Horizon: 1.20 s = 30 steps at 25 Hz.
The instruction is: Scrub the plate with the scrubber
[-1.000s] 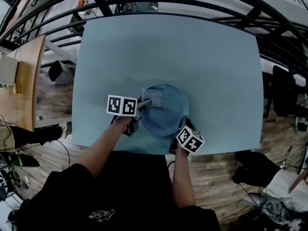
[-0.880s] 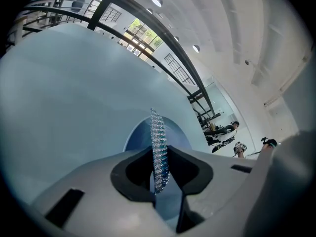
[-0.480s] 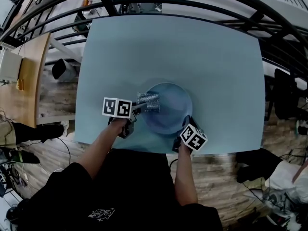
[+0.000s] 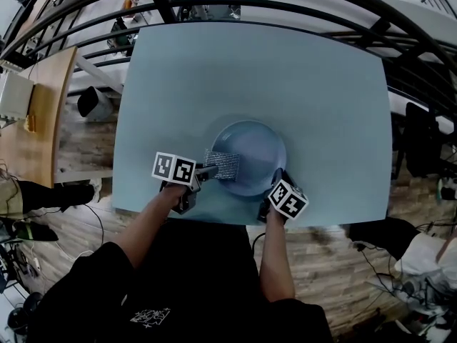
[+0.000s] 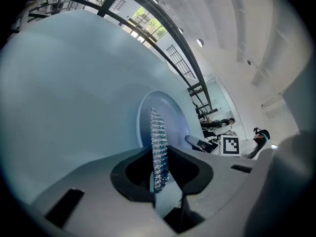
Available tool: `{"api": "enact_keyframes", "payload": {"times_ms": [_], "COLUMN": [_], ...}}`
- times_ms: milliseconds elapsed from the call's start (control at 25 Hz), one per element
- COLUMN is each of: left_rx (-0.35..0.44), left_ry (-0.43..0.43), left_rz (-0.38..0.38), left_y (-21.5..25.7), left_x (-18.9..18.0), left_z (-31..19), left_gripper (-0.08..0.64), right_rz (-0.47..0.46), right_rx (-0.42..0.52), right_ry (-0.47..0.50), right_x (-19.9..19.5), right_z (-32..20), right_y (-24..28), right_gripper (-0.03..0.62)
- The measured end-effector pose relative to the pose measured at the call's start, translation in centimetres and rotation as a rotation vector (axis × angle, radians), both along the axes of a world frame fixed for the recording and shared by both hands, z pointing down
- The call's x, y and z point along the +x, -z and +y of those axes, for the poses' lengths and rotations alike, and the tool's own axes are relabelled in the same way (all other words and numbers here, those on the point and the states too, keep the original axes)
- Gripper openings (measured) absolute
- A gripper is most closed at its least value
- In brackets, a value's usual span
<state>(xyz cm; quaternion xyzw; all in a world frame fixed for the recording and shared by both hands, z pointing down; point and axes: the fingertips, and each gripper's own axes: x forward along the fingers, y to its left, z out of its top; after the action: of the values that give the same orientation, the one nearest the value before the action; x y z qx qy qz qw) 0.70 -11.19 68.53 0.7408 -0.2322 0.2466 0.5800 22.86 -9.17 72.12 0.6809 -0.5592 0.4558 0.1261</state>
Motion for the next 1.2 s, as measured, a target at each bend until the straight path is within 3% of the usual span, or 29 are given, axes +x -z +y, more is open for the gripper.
{"api": "enact_keyframes", "payload": {"times_ms": [280, 1200], "left_rx": [-0.016, 0.031], "left_ry": [-0.083, -0.142], "left_rz": [0.010, 0.024], "left_y": [-0.4, -0.7], "left_x": [1.7, 11.6], "left_z": [2.4, -0.8], "left_gripper": [0.087, 0.087], "right_rz": [0.012, 0.017], "right_rx": [-0.009, -0.022], "right_ry": [-0.005, 0.023], "right_x": [-0.3, -0.2], "right_z": [0.0, -0.1], "right_y": [0.0, 0.3], "right_gripper": [0.021, 0.023]}}
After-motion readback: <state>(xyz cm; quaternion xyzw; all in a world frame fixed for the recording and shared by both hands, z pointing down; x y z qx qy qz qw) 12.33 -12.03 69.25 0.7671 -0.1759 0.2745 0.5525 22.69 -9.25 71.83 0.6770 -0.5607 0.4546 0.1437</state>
